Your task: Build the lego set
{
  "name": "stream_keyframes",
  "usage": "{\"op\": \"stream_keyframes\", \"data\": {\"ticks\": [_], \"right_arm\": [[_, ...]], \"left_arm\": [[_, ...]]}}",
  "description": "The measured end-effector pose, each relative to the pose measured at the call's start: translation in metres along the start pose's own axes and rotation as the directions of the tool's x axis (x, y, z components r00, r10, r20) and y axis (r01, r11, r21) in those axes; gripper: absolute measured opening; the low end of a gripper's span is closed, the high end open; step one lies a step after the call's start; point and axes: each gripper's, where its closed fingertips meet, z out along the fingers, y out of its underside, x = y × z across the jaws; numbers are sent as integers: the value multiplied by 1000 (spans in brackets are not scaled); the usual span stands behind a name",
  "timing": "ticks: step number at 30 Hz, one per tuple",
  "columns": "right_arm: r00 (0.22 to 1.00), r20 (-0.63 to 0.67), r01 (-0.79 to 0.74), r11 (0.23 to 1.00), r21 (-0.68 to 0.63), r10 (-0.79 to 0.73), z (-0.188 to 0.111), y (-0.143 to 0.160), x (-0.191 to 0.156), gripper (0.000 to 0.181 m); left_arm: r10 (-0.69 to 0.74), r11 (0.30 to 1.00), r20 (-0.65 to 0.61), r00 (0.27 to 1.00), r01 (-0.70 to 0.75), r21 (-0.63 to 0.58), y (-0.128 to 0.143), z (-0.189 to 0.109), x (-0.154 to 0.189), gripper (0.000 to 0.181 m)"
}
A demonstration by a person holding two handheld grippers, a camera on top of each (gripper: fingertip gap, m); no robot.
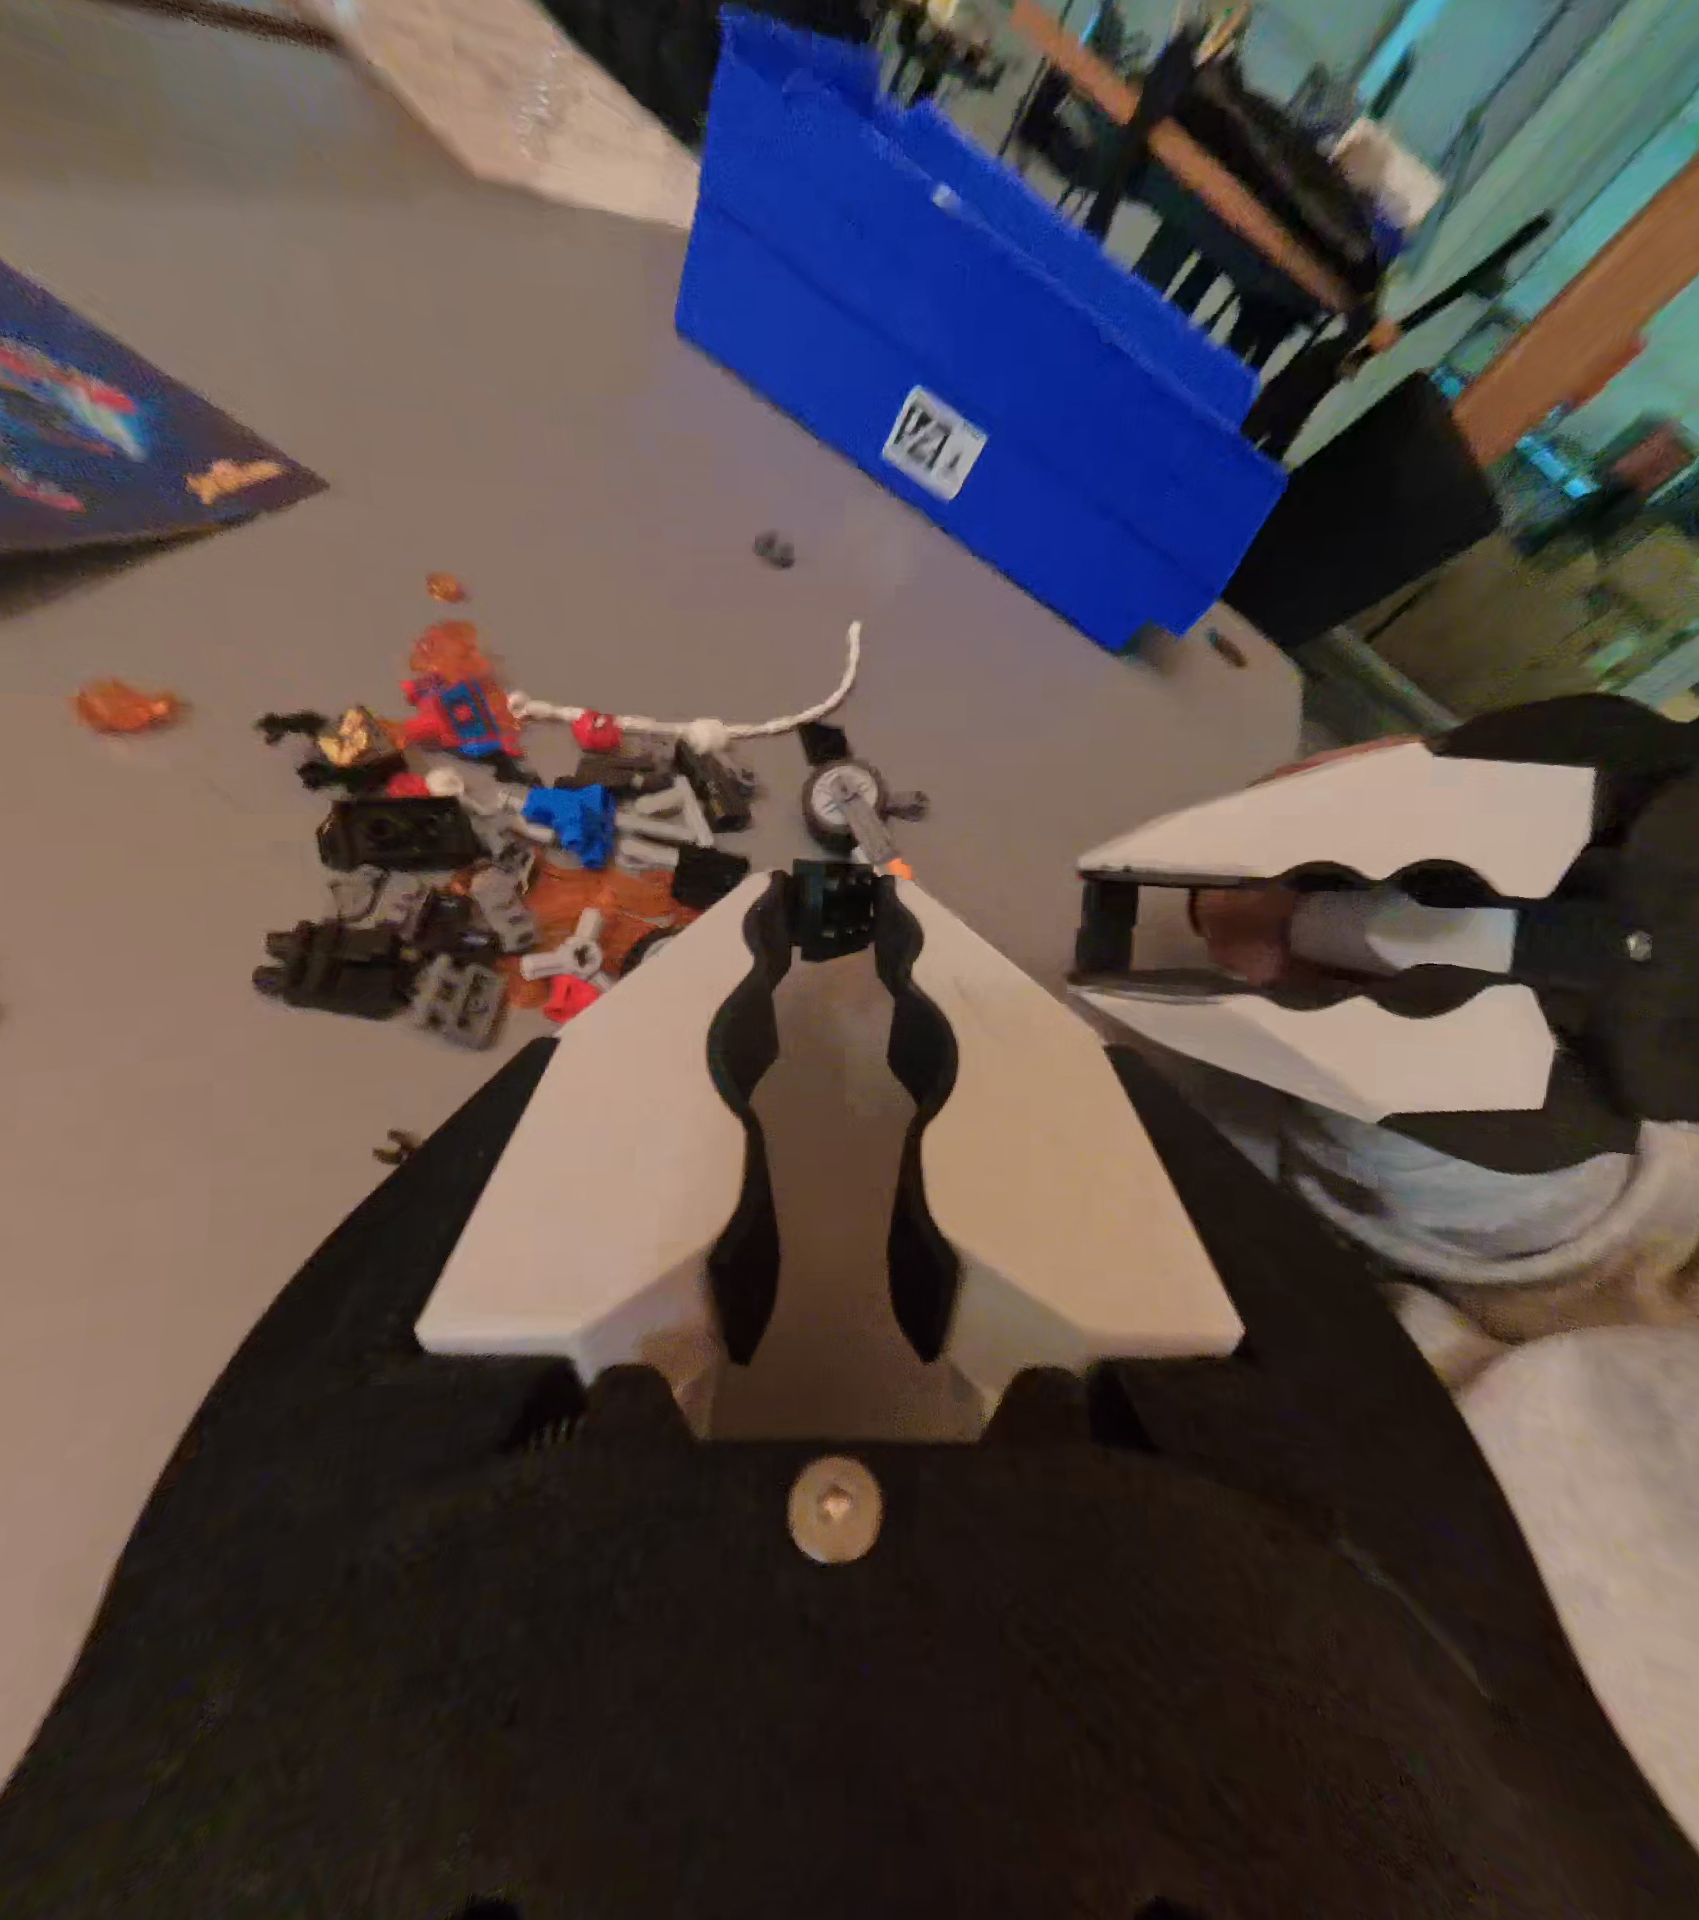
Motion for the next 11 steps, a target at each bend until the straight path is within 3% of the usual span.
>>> {"op": "stream_keyframes", "data": {"ticks": [1, 4, 6, 11], "right_arm": [[1000, 3, -21, 1000, -21, 21, 2, 2, 1, 14], [999, 0, -38, 996, -86, 38, 7, 24, 8, 14], [994, 27, -109, 994, -28, 110, 4, 17, 10, 14], [964, 105, -242, 969, -55, 246, 10, 26, 7, 14]], "left_arm": [[-23, 999, -45, 999, 25, 47, -7, -4, 5, 14], [-87, 992, -113, 990, 97, 87, -12, -9, 6, 14], [-70, 995, -68, 995, 75, 72, -10, -8, -1, 14], [-126, 992, 4, 992, 126, -6, -1, 1, -17, 15]]}}
